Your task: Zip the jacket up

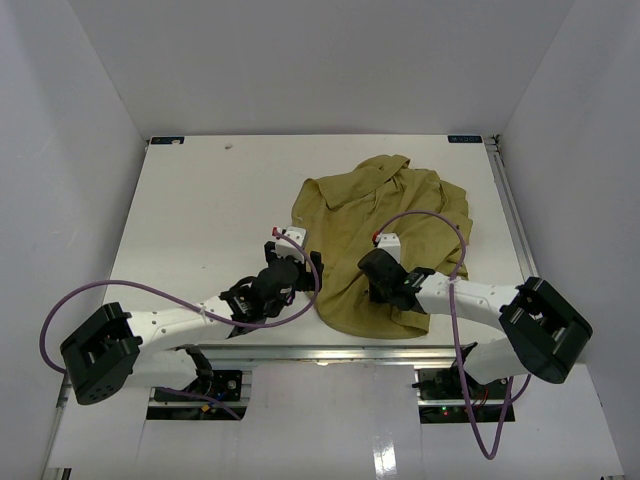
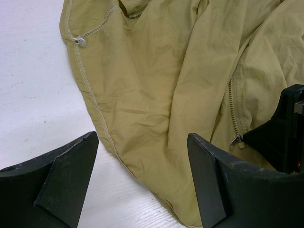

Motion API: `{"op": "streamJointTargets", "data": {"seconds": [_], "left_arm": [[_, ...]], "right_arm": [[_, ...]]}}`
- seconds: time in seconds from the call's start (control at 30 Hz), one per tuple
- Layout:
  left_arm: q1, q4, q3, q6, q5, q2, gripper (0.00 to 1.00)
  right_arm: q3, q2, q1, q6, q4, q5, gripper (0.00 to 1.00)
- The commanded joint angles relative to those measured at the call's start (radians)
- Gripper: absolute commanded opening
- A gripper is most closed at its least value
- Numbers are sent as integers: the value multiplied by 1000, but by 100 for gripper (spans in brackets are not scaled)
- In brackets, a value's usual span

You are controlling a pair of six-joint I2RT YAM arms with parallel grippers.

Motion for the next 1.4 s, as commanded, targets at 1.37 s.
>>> {"op": "streamJointTargets", "data": {"seconds": [1.37], "left_arm": [[86,152,-14,-170,691,-113,84]], "right_arm": [[-236,-579,-33,-251,399,-314,8]]}}
